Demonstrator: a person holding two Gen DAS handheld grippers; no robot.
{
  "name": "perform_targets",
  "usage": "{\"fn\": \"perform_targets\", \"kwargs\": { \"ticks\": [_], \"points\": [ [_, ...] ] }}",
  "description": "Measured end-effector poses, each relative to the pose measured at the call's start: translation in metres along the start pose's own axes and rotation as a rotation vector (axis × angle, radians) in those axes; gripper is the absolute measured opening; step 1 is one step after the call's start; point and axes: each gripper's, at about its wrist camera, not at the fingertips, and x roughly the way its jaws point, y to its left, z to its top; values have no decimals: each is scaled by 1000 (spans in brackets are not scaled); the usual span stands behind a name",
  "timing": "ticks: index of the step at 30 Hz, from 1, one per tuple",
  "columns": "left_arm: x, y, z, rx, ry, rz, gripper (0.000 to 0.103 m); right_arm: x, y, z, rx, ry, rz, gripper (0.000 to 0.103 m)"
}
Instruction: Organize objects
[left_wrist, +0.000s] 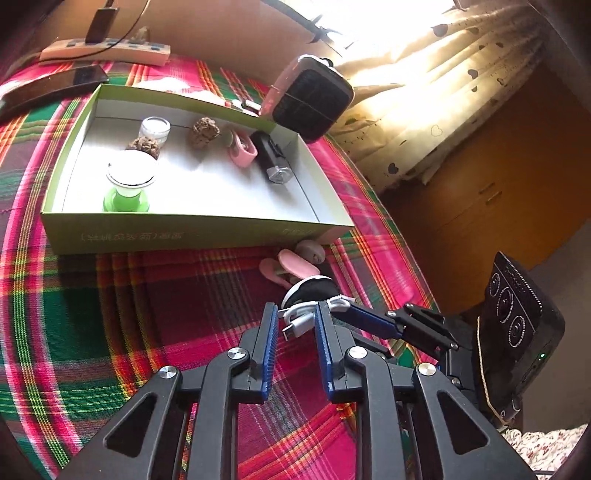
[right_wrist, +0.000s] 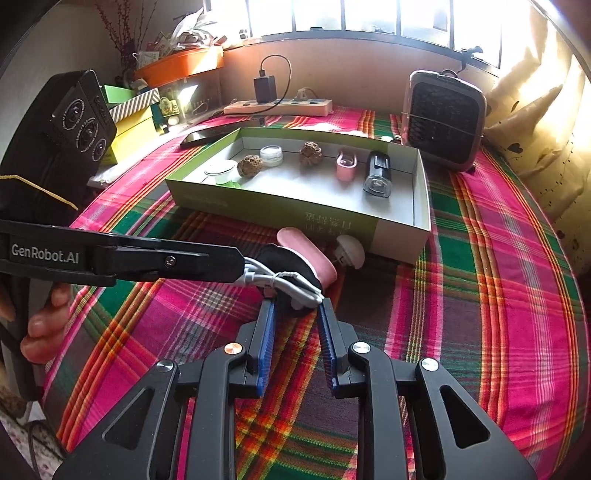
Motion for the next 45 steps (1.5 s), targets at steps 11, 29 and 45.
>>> {"fn": "perform_targets", "kwargs": {
  "ticks": [11,29,45],
  "points": [
    [-1,-20,-8,35,20,-62,18,-8,-9,-3,47,-16,-20,28],
    [5,-13,-16,62,60,14,31,-9,-4,-20,-25,67,-7,44],
    [28,-45,-19,337,104,186,43,-21,-23,-25,6,52,-48,45]
  ]
}}
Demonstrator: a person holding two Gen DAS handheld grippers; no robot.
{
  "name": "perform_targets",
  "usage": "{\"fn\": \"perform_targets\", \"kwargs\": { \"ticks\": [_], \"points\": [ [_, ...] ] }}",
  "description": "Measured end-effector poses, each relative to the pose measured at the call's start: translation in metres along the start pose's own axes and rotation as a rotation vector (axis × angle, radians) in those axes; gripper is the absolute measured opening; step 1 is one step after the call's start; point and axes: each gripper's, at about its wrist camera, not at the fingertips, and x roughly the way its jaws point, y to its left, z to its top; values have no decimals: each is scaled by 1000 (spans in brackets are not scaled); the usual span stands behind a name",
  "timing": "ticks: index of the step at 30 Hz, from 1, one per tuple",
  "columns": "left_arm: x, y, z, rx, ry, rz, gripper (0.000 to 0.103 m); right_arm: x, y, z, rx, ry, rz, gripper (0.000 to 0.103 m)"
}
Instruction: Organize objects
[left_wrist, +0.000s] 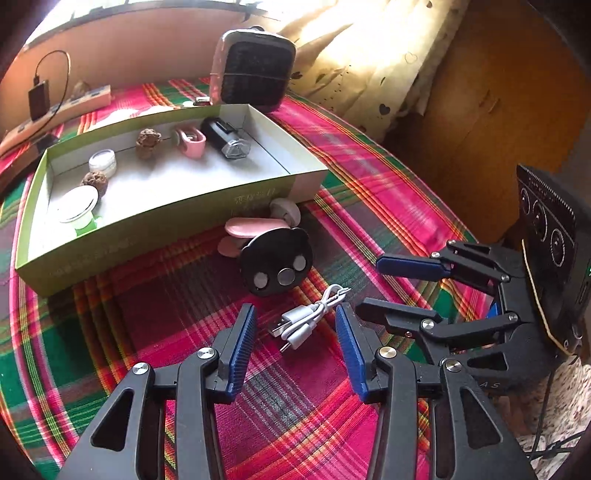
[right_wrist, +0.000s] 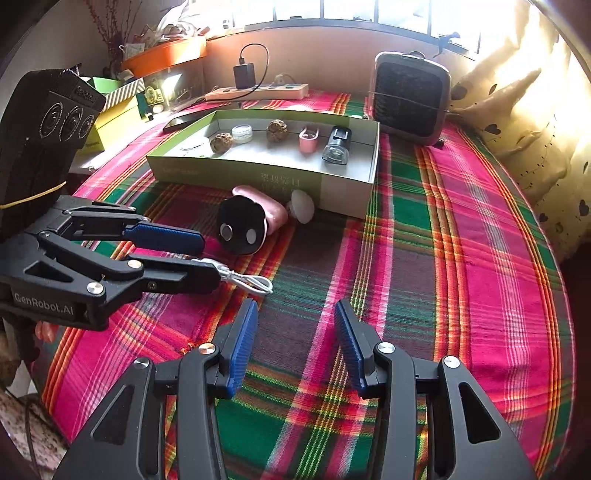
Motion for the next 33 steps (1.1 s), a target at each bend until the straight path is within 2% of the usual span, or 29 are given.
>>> {"fn": "perform_targets", "kwargs": {
  "ticks": [7,11,14,17,19,24,27,33],
  "points": [
    [7,-14,1,89,8,68,43,-2,-7,1,14,-7,-15,45],
    [11,-28,-3,182,7,149,43,-3,-10,1,23,-8,-22,45],
    [13,-34,-4,206,4,190,43,-3,-10,2,23,-12,-24,45],
    [13,-33,-2,198,6,201,41,-3,-9,2,23,-13,-25,45],
    [13,-33,-2,201,3,218,35,-3,-9,2,23,-12,-25,45],
    [11,-31,-3,184,-2,218,29,-3,-9,3,23,-11,-27,45],
    [9,-31,-4,180,-3,214,20,-3,-8,5,23,-11,-30,45],
    [6,-30,-7,171,-7,206,19,-3,-6,7,20,-11,-35,45]
  ]
}}
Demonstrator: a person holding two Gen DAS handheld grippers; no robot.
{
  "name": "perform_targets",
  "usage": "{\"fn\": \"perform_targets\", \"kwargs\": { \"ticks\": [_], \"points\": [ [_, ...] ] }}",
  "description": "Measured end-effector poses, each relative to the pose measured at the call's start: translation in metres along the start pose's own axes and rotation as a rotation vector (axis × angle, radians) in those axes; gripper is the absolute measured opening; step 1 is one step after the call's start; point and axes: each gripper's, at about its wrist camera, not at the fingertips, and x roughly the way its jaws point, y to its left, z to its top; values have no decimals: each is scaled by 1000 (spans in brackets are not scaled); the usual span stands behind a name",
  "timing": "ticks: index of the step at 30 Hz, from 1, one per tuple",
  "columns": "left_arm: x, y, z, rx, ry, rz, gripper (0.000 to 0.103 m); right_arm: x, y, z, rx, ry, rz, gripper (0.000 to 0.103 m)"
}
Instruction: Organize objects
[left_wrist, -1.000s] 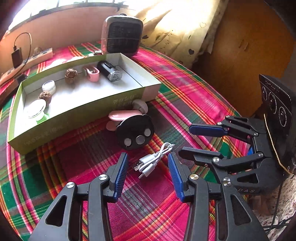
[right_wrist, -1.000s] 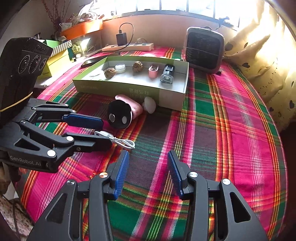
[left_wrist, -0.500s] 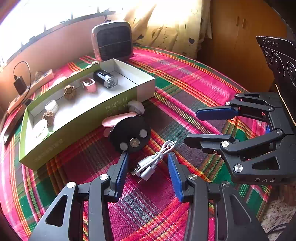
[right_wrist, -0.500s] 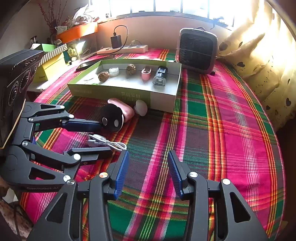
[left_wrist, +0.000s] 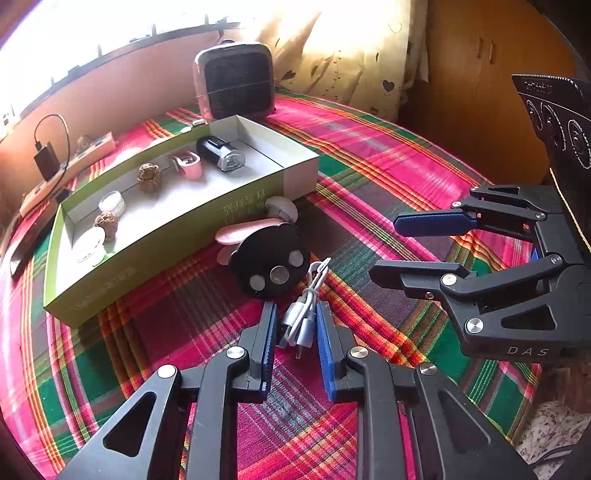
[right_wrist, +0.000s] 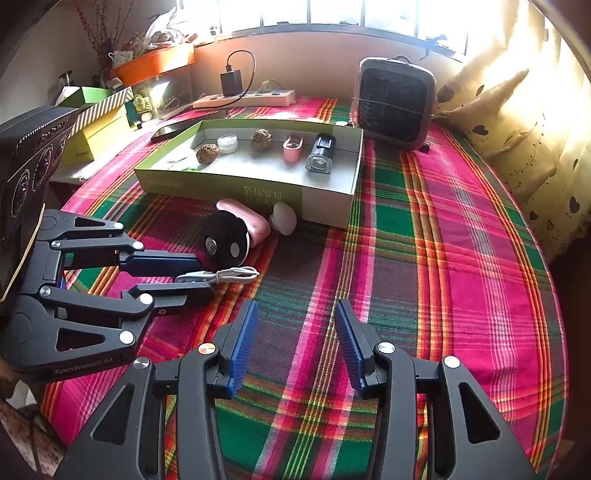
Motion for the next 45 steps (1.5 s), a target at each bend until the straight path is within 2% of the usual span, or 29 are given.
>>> {"fn": "perform_targets", "kwargs": {
  "ticks": [8,13,22,29,42,45],
  "points": [
    [-8,4,-9,-14,-8,-16,18,0,1,5,9,-16,-14,45],
    [-14,15,-17,-42,-11,1,18,1,3,10,17,-30,4,45],
    [-20,42,-25,-124,-20,41,18,18,17,26,14,-32,88,45],
    [-21,57,-28,-172,-27,43,18,32,25,33,18,-10,134,45],
    [-19,63,-26,-194,-32,48,18,41,38,36,-14,4,120,45],
    [-19,63,-26,-193,-32,49,18,42,36,34,-7,6,114,38]
  ]
}}
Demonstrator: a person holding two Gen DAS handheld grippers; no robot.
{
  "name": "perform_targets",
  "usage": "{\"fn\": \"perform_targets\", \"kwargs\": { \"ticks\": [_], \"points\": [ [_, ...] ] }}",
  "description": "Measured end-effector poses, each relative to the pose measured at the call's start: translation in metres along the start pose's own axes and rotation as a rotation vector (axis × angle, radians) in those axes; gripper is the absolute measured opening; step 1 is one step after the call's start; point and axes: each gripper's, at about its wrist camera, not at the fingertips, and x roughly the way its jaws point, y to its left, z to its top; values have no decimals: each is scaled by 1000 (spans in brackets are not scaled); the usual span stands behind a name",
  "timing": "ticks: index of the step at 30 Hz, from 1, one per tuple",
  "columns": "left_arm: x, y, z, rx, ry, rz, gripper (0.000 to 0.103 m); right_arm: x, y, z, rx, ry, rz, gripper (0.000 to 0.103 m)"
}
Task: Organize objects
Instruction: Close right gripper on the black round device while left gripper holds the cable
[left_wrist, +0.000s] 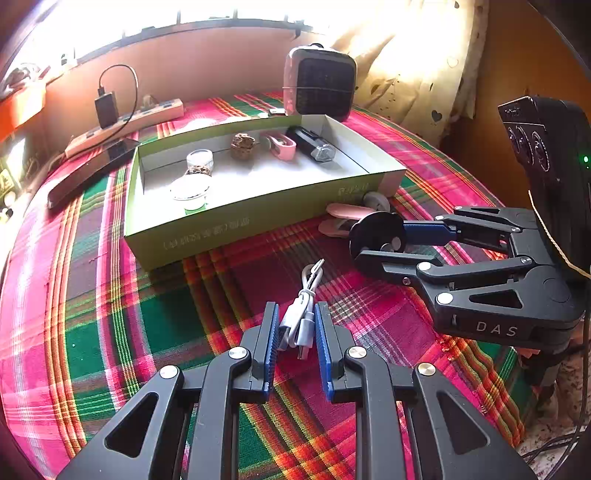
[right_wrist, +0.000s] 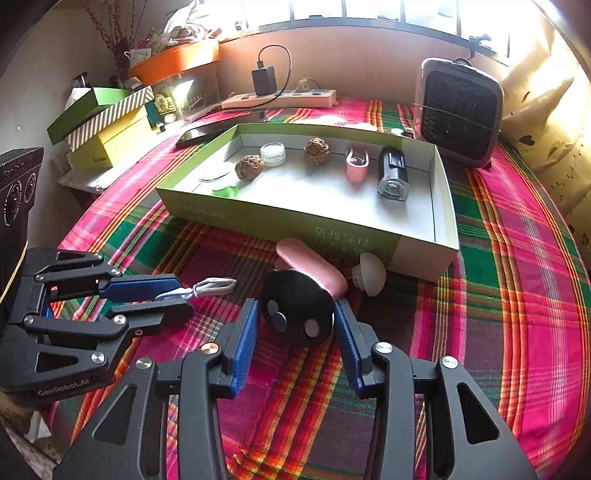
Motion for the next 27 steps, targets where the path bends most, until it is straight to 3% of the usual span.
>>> {"fn": "perform_targets", "kwargs": {
  "ticks": [3,8,27],
  "points": [
    [0,0,0,0,0,1,18,-1,-2,0,11,-3,1,31],
    [0,0,0,0,0,0,18,-3,-1,-1,13,-9,2,29],
    [-9,3,6,-12,-23,5,18,-24,-12,-8,71,-69,14,29]
  ]
}}
